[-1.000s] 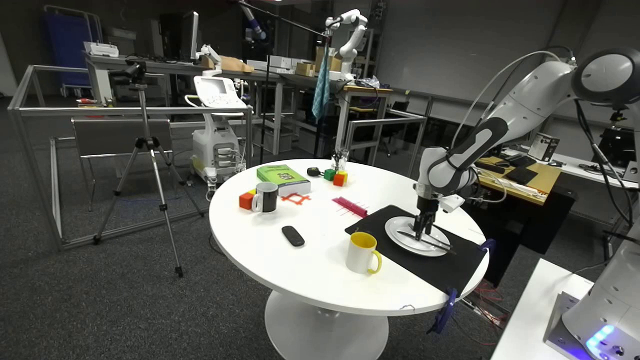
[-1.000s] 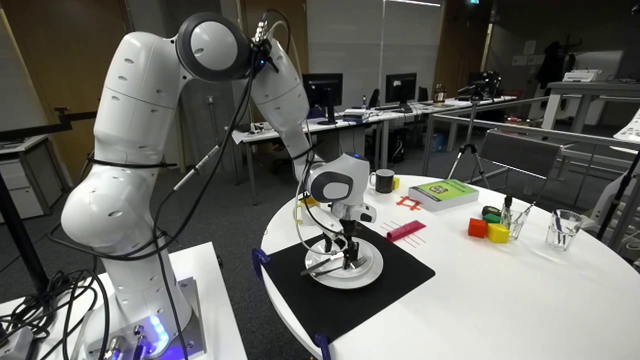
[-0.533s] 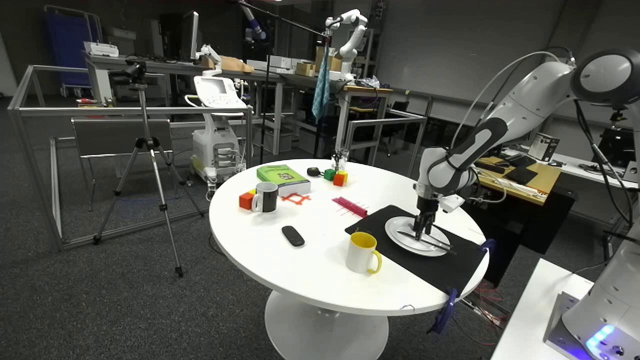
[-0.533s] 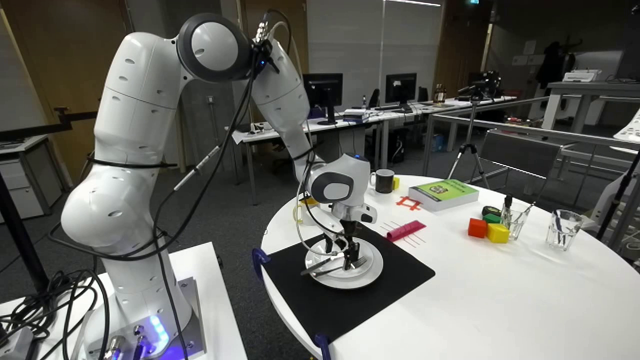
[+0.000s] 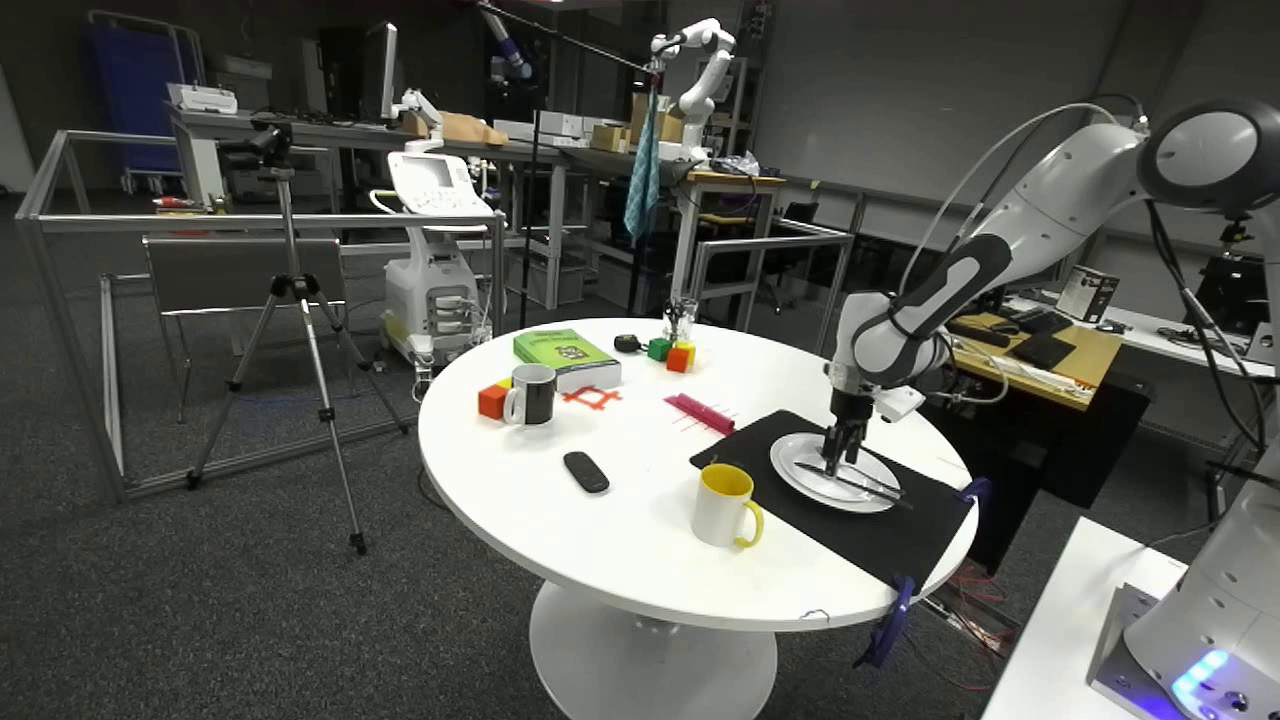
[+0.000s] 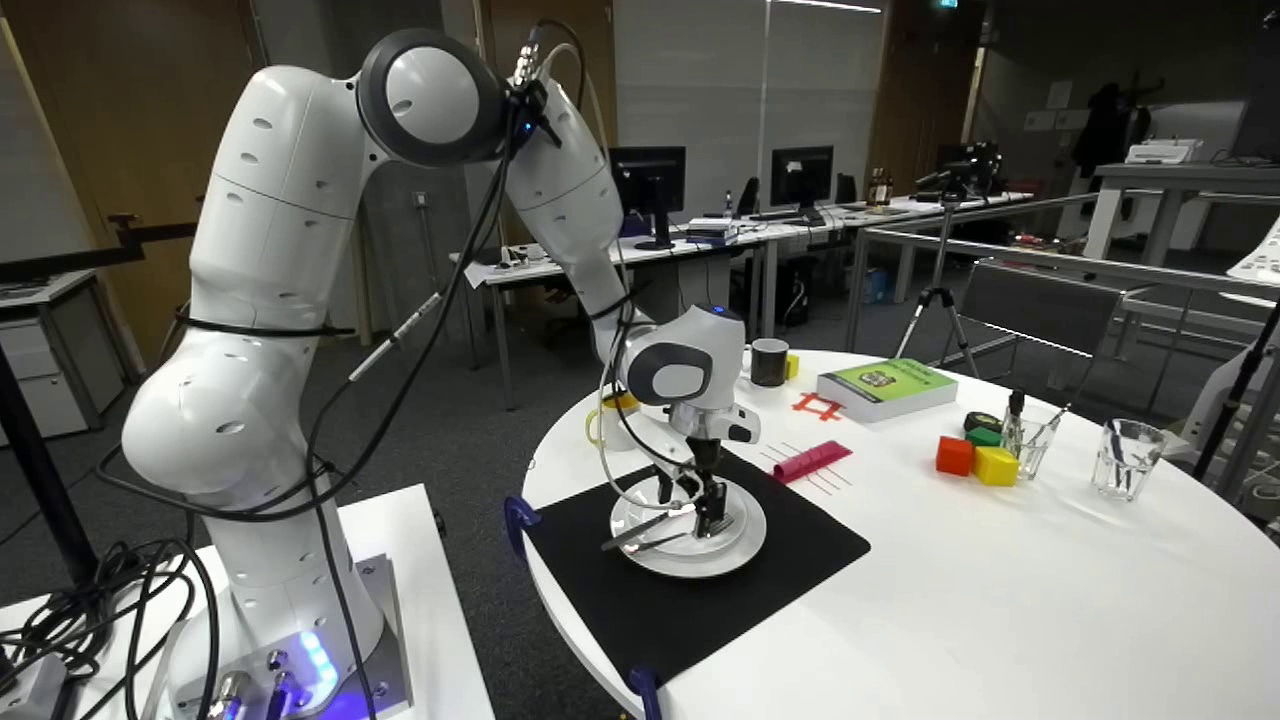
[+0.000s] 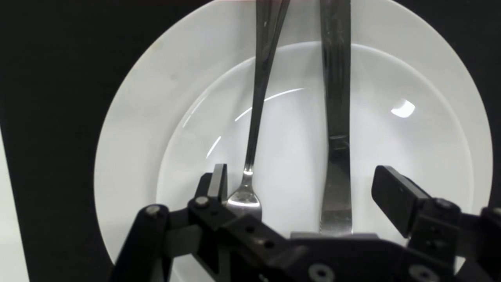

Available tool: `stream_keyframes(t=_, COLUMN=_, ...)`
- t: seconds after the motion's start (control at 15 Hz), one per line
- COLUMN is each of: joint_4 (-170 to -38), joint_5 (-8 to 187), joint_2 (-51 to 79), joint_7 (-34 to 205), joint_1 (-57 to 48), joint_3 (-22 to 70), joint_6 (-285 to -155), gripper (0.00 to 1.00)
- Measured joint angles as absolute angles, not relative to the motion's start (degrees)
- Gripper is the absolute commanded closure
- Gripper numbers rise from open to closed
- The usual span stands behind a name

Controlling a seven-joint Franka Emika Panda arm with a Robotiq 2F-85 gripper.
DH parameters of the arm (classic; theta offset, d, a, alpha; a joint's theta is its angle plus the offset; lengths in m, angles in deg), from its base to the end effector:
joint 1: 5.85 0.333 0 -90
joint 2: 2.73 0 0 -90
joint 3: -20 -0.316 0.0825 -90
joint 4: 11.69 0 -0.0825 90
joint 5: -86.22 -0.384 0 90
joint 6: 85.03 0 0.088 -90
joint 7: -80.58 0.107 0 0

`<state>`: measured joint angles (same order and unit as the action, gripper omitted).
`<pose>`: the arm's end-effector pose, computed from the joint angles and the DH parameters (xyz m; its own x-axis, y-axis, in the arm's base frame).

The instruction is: Move the knife to the left of the fork

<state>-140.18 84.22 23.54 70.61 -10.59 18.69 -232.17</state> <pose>0.5243 -0.0314 0.1500 0.9884 0.0841 -0.1267 0.0787 -0.9958 -0.0476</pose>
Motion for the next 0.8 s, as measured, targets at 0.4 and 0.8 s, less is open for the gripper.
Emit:
stream_keyframes(t=0.4, joint_4=-139.53, joint_5=84.23, joint_2=23.78, joint_7=70.60, joint_1=-10.59, joint_3=18.69, joint_6=-232.17, gripper=0.00)
stream_keyframes(t=0.8, joint_4=-138.61, joint_5=84.23, joint_2=24.87, joint_7=69.99, joint_1=-10.59, joint_3=18.55, joint_6=-232.11, gripper=0.00)
